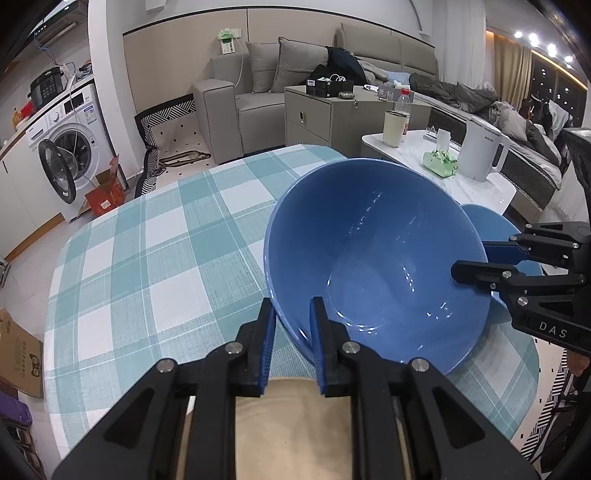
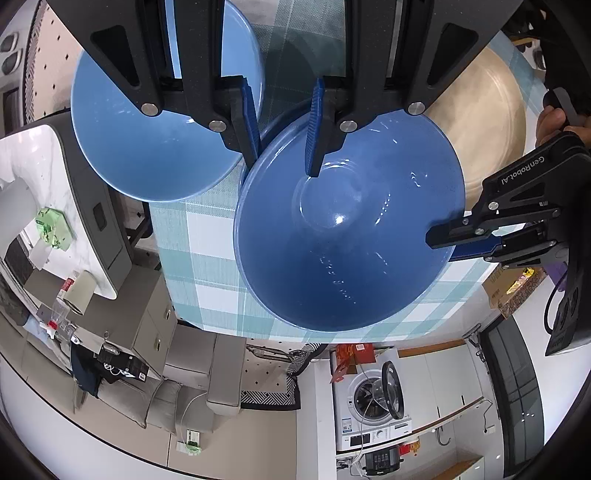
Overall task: Organize plates and bowls
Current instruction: 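Lift the gripped blue bowls with both grippers and carry them toward the cream plates, then lower the bowls onto the table and open both grippers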
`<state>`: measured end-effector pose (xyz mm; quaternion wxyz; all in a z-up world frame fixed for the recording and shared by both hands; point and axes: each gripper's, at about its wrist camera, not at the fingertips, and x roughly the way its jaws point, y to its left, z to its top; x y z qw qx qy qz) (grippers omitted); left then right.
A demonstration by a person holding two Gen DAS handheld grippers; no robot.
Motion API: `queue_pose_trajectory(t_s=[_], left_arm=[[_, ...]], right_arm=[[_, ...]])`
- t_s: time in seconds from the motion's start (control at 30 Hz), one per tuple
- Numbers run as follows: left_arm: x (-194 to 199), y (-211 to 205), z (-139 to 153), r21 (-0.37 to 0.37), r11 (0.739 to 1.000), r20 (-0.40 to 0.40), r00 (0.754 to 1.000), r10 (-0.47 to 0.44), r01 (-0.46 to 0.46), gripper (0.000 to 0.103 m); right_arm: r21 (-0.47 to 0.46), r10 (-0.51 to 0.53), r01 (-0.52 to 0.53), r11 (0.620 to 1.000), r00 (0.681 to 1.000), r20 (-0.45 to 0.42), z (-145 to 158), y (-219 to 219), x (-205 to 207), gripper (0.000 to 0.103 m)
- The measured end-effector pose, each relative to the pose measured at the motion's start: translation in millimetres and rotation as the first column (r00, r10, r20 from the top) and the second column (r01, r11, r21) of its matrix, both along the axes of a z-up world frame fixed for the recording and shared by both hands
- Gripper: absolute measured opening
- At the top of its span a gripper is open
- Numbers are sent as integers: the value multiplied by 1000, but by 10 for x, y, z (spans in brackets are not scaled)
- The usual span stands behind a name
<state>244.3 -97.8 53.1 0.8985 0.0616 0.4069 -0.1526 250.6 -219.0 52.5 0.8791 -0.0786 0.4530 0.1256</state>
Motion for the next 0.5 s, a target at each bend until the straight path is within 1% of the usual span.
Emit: queue_pose_trajectory(t_s=[0.37, 0.5], left_arm=[[40, -25, -53, 19, 1000, -20, 1000, -4, 4, 16], [49, -29, -61, 23, 1000, -24, 1000, -3, 4, 16]], right_arm=[[-28, -7, 6, 1000, 1000, -16, -44, 41, 42, 25], [-36, -4, 3, 999, 1000, -16, -57, 65, 44, 27]])
